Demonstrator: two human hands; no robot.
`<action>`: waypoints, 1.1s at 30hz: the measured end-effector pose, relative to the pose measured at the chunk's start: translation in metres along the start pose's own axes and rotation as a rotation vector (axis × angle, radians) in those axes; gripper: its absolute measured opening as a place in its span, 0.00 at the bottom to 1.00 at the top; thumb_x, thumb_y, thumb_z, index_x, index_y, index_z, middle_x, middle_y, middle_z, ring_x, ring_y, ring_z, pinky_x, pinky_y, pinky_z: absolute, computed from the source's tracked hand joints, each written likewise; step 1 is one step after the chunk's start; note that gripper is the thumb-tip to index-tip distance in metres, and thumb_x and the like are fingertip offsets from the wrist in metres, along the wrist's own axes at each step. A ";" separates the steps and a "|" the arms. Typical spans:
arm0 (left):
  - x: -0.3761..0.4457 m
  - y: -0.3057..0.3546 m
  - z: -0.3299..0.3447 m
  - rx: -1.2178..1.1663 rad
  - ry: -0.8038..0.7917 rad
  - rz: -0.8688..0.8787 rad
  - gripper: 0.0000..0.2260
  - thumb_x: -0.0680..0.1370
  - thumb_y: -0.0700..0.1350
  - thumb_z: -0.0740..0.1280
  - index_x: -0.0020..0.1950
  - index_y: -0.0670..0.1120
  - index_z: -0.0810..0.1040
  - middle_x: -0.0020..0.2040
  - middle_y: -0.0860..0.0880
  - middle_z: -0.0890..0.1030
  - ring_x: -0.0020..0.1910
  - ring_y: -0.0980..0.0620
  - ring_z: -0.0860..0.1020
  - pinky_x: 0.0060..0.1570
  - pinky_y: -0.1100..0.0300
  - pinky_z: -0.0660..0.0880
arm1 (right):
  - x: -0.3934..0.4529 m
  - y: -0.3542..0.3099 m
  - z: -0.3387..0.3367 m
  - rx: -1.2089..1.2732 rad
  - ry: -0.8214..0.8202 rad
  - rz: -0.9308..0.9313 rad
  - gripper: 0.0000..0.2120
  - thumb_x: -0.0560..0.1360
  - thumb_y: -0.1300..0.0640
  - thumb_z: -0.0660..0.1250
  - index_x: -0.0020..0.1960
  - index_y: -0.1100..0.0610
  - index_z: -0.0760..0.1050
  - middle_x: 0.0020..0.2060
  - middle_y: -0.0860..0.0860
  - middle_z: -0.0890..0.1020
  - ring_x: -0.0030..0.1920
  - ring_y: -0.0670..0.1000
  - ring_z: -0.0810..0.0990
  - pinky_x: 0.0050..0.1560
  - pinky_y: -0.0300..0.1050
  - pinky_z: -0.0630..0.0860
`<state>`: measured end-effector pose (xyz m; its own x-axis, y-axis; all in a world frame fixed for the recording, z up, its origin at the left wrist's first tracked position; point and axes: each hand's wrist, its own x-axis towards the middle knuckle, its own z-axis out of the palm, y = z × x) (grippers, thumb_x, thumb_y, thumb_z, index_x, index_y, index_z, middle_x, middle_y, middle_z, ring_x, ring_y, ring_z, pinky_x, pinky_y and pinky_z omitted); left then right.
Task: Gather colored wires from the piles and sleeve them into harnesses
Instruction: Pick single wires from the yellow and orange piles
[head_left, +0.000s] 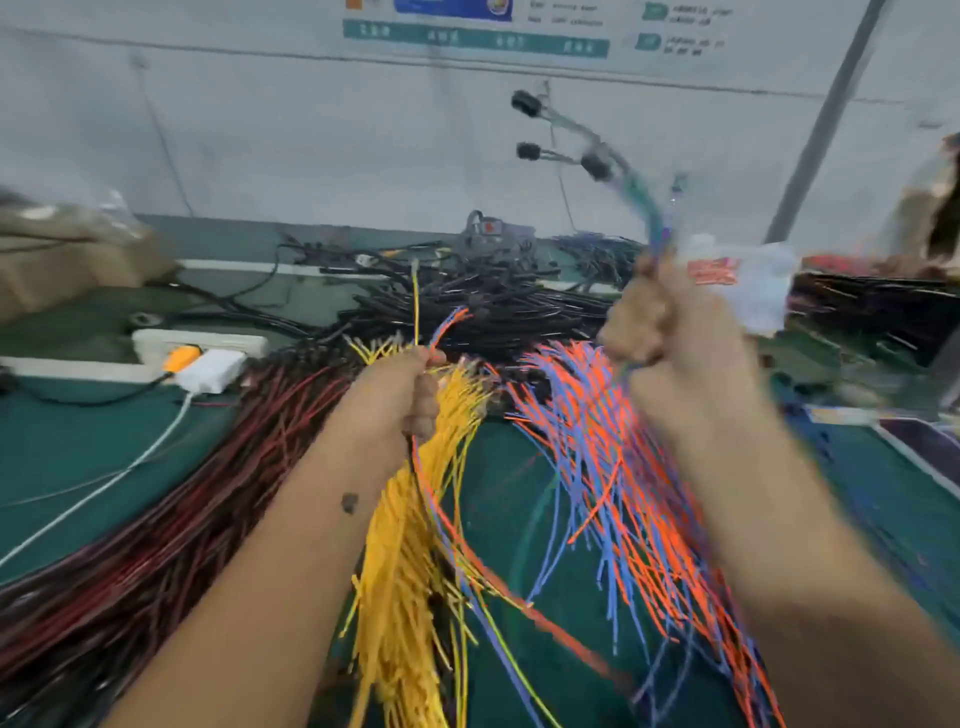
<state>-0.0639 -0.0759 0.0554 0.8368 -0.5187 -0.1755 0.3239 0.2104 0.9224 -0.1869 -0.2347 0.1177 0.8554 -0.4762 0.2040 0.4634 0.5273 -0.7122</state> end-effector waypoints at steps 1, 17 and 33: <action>0.002 -0.008 -0.003 -0.029 0.043 0.033 0.13 0.83 0.43 0.52 0.41 0.49 0.68 0.20 0.56 0.58 0.16 0.61 0.55 0.15 0.72 0.52 | 0.004 0.037 -0.008 0.020 0.068 0.042 0.14 0.84 0.55 0.51 0.41 0.55 0.68 0.20 0.44 0.64 0.18 0.41 0.60 0.18 0.32 0.57; 0.018 -0.083 -0.016 -0.122 0.018 0.137 0.13 0.83 0.47 0.56 0.48 0.42 0.76 0.24 0.55 0.57 0.20 0.59 0.55 0.18 0.68 0.56 | -0.012 0.163 -0.062 -0.708 0.179 0.014 0.13 0.81 0.59 0.61 0.42 0.58 0.80 0.27 0.43 0.75 0.31 0.42 0.72 0.35 0.32 0.67; 0.015 -0.090 -0.008 0.001 0.056 0.149 0.12 0.82 0.42 0.58 0.51 0.41 0.81 0.42 0.44 0.83 0.41 0.49 0.80 0.40 0.61 0.76 | -0.019 0.169 -0.059 -1.384 -0.079 -0.292 0.13 0.80 0.56 0.62 0.64 0.50 0.74 0.46 0.47 0.77 0.45 0.47 0.76 0.45 0.47 0.74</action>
<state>-0.0766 -0.0963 -0.0333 0.8989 -0.4346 -0.0555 0.1939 0.2811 0.9399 -0.1386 -0.1781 -0.0467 0.8017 -0.3819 0.4598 0.0652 -0.7089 -0.7023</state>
